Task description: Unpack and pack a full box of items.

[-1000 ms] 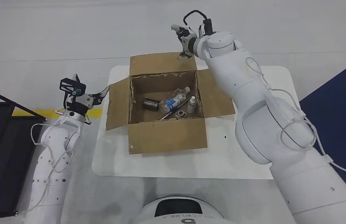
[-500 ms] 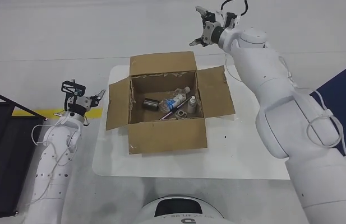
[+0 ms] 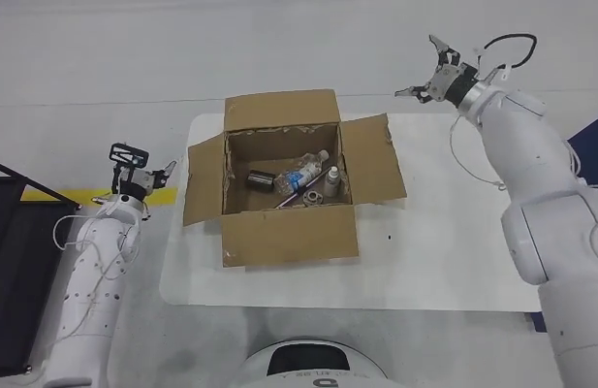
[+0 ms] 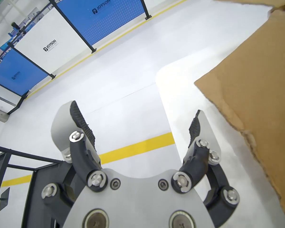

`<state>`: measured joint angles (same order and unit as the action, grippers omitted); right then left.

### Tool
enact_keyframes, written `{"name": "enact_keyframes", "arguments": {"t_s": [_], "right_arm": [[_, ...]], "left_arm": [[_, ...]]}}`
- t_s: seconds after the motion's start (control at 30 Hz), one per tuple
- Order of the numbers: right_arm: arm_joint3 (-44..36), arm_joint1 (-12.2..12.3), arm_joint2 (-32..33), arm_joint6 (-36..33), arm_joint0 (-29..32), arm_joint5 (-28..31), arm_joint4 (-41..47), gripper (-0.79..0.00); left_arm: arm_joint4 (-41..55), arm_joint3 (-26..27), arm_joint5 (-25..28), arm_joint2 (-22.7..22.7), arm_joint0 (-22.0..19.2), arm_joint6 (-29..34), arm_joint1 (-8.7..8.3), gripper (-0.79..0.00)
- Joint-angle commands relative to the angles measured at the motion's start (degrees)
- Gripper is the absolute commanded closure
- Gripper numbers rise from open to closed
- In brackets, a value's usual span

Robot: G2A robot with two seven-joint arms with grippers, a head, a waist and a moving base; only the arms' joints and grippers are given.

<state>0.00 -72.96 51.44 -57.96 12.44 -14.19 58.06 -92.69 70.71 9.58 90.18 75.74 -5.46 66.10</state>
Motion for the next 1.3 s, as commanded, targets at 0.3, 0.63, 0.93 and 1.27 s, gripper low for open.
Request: {"name": "enact_keyframes", "arguments": {"t_s": [0.3, 0.63, 0.93, 1.27], "right_arm": [[-1.5, 3.2, 0.4, 1.5, 2.7, -8.8, -3.0, -0.785], [-6.1, 5.6, 0.9, 3.2, 6.4, -14.7, -6.2, -0.785], [-8.9, 8.2, 2.9, 0.9, 9.7, -16.1, -6.3, -0.785], [-10.6, 11.7, 6.4, -1.3, 12.0, -15.6, -5.3, -0.785]], "left_arm": [[-3.9, 0.3, -0.3, -6.1, -2.6, 0.0, 0.79, -0.785], [-7.3, 4.1, -1.0, -13.1, -5.4, 3.2, 1.97, -0.785], [-8.2, 5.1, -1.1, -18.9, -7.8, 5.6, 3.23, -0.785], [-7.2, 5.0, -2.9, -23.6, -10.6, 5.9, 4.73, -0.785]]}}
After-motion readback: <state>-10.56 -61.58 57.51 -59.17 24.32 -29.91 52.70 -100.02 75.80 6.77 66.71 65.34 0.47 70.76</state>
